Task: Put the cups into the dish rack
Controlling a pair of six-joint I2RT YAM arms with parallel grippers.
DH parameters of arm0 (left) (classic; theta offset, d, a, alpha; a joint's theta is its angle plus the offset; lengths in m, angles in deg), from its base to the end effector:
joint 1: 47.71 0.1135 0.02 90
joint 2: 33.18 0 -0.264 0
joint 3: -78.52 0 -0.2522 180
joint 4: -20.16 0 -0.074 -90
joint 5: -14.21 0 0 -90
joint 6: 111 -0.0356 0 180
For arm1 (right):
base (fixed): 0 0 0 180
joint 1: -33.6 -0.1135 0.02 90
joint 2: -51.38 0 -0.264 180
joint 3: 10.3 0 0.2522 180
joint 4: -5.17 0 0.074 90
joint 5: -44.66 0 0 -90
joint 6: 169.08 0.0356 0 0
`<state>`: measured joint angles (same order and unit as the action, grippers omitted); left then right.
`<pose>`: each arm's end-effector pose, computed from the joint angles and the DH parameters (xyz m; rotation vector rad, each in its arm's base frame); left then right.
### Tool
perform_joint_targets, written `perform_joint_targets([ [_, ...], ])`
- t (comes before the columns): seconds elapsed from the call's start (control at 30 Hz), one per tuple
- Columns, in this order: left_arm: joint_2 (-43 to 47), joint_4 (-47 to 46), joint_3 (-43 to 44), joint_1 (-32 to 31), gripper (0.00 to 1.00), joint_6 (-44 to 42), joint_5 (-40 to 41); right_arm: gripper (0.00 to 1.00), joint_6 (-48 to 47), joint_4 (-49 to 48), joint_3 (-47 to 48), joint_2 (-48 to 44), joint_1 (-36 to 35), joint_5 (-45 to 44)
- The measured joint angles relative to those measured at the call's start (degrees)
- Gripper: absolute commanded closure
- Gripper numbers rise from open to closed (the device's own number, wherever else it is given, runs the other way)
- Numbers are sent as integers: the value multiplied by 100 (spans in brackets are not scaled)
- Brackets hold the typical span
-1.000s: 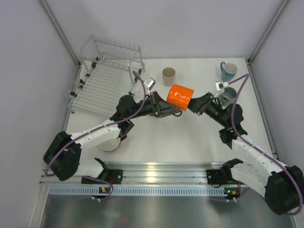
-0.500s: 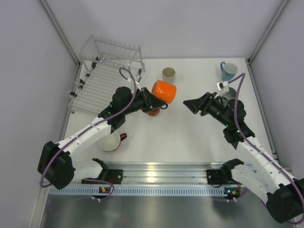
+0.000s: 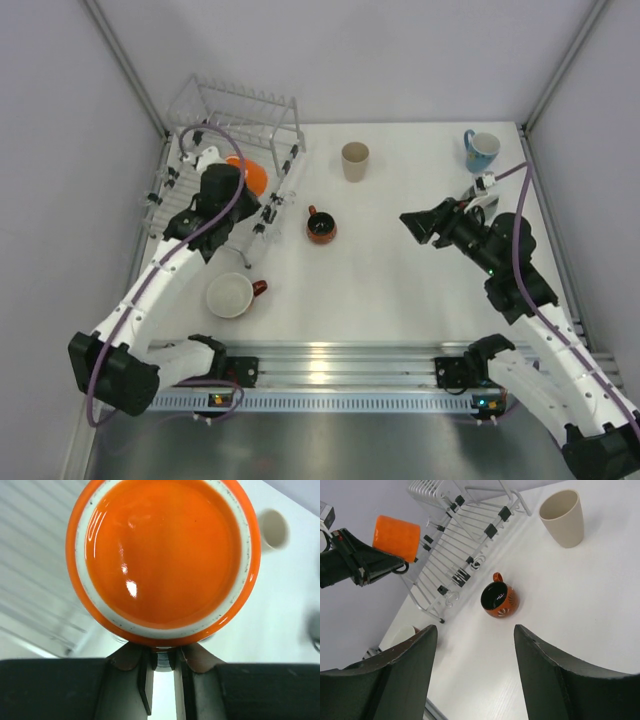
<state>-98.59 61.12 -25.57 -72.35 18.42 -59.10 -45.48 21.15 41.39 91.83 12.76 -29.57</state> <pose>0.2327 -0.0955 0.3447 -0.4432 2.0523 -0.3746 0.1595 0.0711 0.3250 -0.0269 1.7385 0.9386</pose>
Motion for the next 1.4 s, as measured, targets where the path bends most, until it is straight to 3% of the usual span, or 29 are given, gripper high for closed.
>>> perform_joint_targets([
  [0.2,-245,50,-186,1401,100,-35,505,36,-214,354,13,-234,0,-120],
  [0.53,-1753,-911,-262,2164,100,46,439,36,-522,863,181,-601,2,-273],
  [0.73,-2468,-1628,-195,2371,100,-48,219,36,-699,1115,249,-822,0,-391],
  [1.03,-3429,-1926,387,2391,100,-643,-31,36,-940,1373,297,-850,2,-588],
  [1.4,-3980,-2050,953,2396,86,-1250,-79,36,-1113,1401,345,-857,2,-782],
])
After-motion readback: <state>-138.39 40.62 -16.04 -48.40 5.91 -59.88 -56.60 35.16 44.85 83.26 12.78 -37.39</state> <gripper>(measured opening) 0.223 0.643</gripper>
